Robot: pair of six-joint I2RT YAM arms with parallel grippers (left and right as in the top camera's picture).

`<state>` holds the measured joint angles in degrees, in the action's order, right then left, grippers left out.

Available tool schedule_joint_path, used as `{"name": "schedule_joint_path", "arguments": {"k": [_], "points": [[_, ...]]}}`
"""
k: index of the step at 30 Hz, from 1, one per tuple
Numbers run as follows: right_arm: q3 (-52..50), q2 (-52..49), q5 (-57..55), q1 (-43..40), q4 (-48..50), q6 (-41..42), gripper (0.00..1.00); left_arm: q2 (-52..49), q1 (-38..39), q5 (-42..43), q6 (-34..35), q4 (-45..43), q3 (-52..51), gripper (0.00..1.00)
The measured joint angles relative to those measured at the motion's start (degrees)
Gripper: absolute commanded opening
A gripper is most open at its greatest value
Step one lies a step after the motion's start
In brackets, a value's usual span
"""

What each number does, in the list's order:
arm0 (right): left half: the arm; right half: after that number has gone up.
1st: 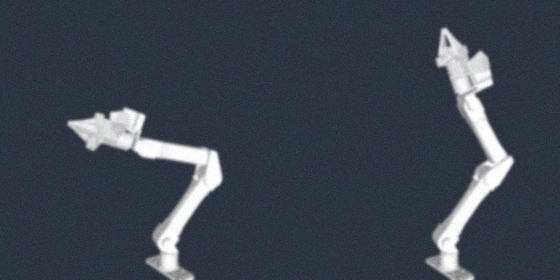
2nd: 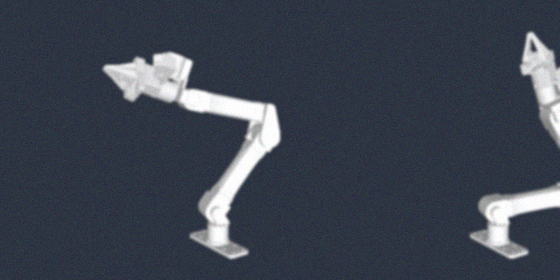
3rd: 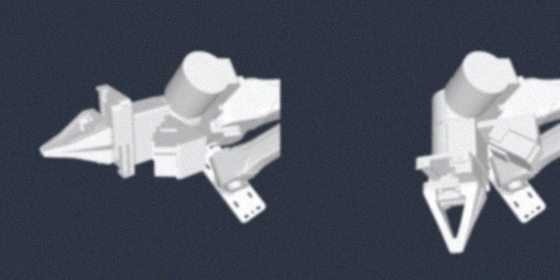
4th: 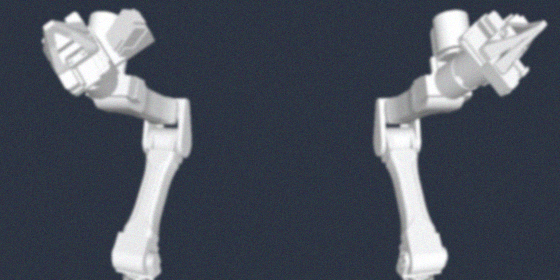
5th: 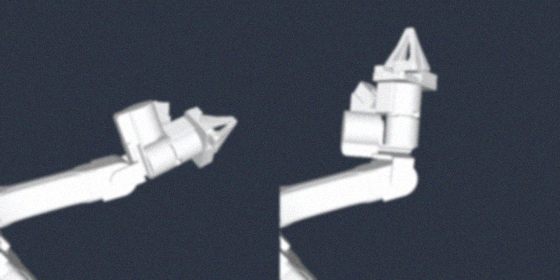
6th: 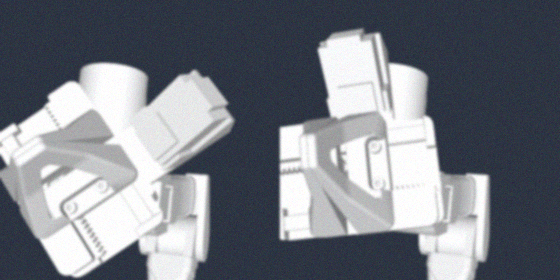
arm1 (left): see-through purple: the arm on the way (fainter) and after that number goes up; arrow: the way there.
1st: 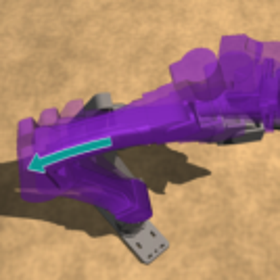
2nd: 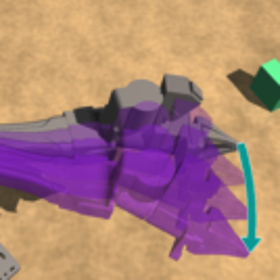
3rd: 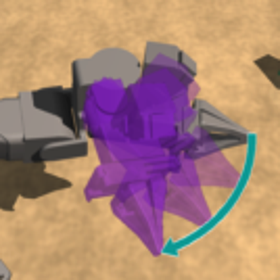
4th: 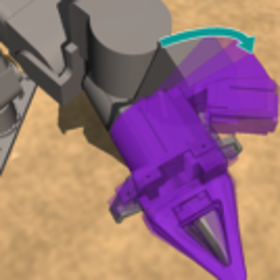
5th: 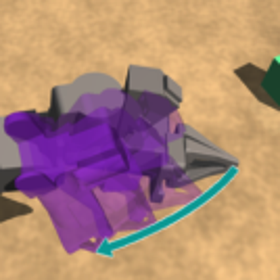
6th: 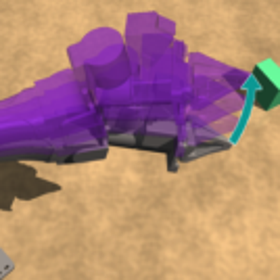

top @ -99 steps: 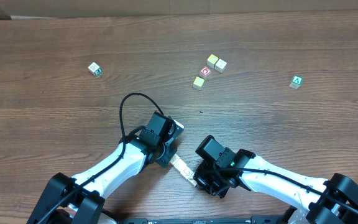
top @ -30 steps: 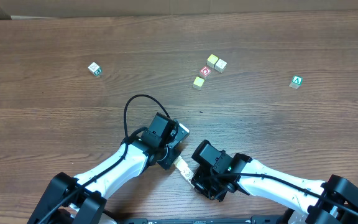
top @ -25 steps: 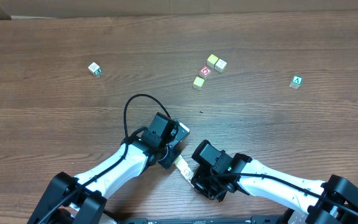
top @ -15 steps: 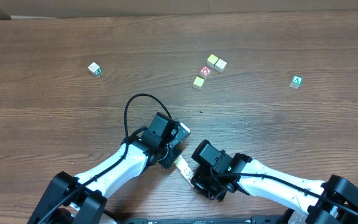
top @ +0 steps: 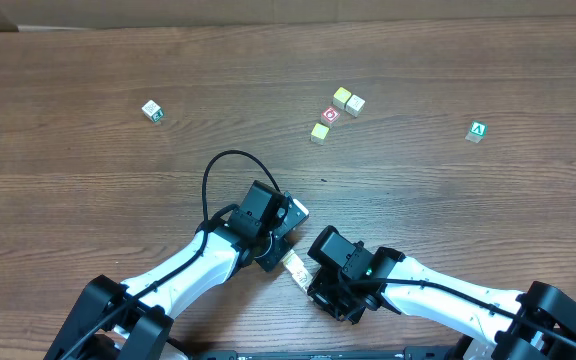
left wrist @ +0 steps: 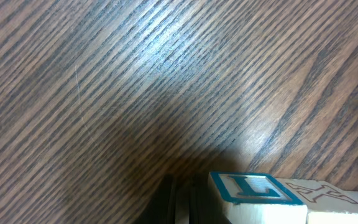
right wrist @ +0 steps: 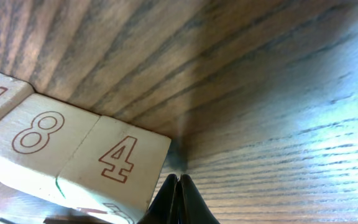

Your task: Flip 4 blocks

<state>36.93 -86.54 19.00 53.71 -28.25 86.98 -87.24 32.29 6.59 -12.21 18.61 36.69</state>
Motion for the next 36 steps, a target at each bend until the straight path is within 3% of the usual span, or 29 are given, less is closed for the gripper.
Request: {"name": "schedule_joint_path", "arguments": {"k": [36], "points": [[0.20,0.02,-3.82,0.00,-1.81,-6.60,0.04,0.00,0.37,0.04,-0.48,-0.07,0.00,0.04]]}}
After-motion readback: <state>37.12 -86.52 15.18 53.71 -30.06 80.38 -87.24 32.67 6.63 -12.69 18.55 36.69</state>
